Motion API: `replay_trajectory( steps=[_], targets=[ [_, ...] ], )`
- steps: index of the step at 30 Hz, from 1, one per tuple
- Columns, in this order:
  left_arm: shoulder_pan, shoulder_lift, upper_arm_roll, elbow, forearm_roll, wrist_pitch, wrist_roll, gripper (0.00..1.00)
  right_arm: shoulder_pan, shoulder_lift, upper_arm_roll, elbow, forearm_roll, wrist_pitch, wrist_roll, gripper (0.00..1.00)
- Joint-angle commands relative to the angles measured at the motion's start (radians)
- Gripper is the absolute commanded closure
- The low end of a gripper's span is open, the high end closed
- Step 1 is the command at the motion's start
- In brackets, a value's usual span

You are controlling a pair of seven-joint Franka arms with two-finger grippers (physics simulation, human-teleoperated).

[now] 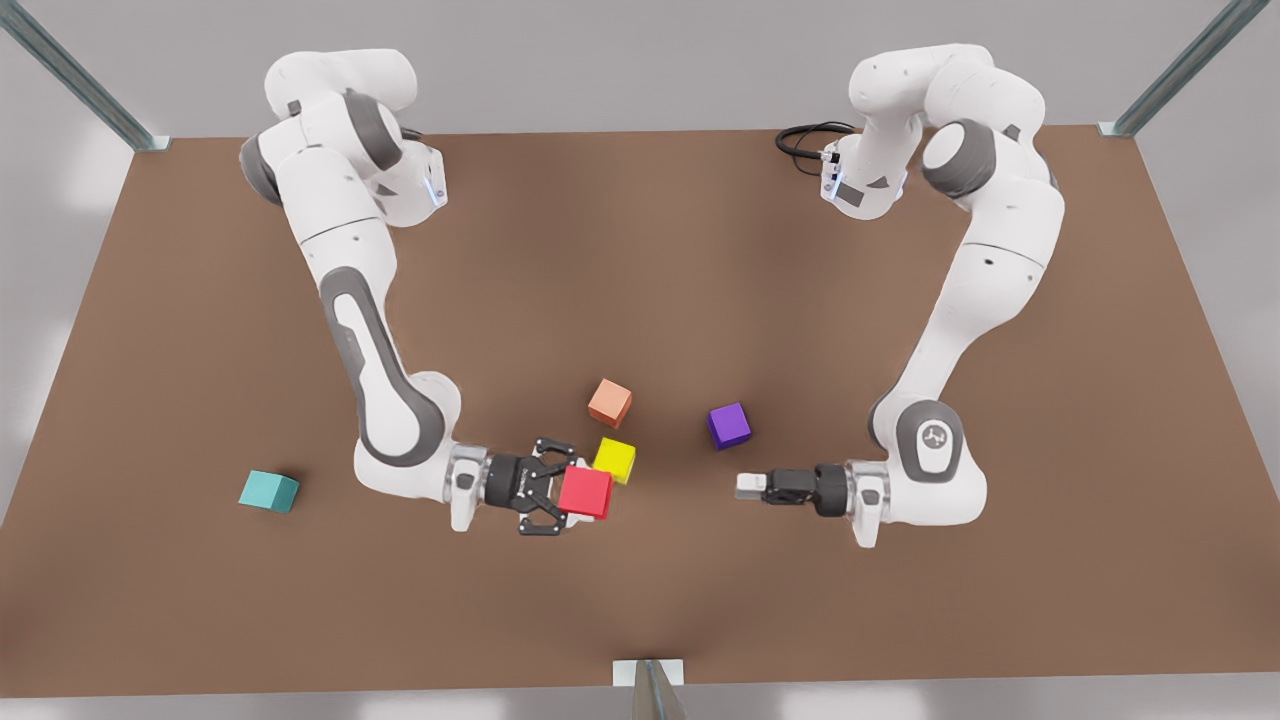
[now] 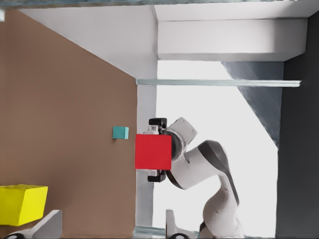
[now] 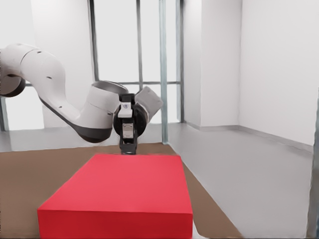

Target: Pick up red wooden cube and pass to hand red wooden cube and place in blue wooden cube

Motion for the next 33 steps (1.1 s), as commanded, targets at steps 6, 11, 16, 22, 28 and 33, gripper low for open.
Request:
replay_trajectory(
  steps=[6, 11, 16, 22, 28, 33],
  targets=[
    [0.017, -0.273, -0.005, 0.038, 1.272, -0.682, -0.707, 0.0, -0.249, -0.171, -0.055, -0.151, -0.828, -0.298, 0.578, 0.41],
    [-0.241, -0.71, 0.497, -0.317, 1.048, -0.492, -0.412, 0.0, -0.248, -0.24, -0.148, -0.14, -1.506, -0.289, 1.198, 0.4],
    [-0.21, -0.699, 0.501, -0.298, 0.974, -0.513, -0.412, 0.0, -0.252, -0.224, -0.274, -0.149, -1.658, -0.163, 1.322, 0.4],
    [-0.213, -0.689, 0.5, -0.295, 0.974, -0.558, -0.406, 0.0, -0.249, -0.2, -0.314, -0.206, -1.67, 0.038, 1.35, 0.4],
    [-0.209, -0.683, 0.5, -0.295, 0.974, -0.553, -0.403, 0.0, -0.252, -0.191, -0.311, -0.245, -1.629, 0.107, 1.378, 0.4],
    [-0.201, -0.675, 0.5, -0.295, 0.977, -0.552, -0.403, 0.0, -0.257, -0.191, -0.314, -0.3, -1.629, 0.142, 1.373, 0.39]
  ],
)
